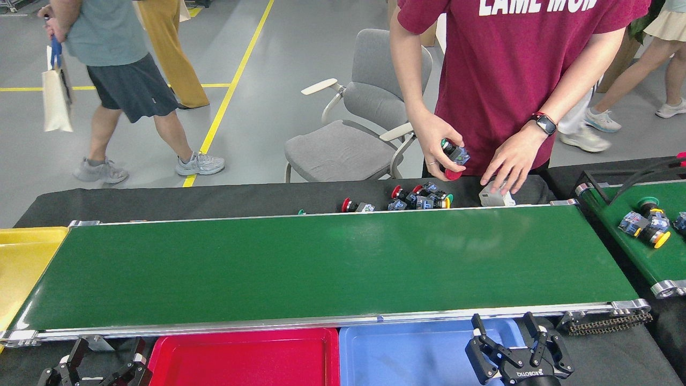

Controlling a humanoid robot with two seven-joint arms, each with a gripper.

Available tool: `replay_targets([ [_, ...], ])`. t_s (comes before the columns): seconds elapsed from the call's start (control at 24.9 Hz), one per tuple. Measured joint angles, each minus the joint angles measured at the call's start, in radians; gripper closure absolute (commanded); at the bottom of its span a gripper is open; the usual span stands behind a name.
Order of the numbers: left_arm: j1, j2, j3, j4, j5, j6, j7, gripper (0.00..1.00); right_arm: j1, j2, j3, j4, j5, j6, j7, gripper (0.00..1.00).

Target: Pick switch part from conveyor to tray

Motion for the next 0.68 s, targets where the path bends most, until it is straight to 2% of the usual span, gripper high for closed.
replay_targets([
  [0.68,0.002,0.004,-0.003,0.0,0.0,0.005,0.0,0.0,0.0,0.0,0.0,0.0,0.0,-0.003,0.0,0.01],
])
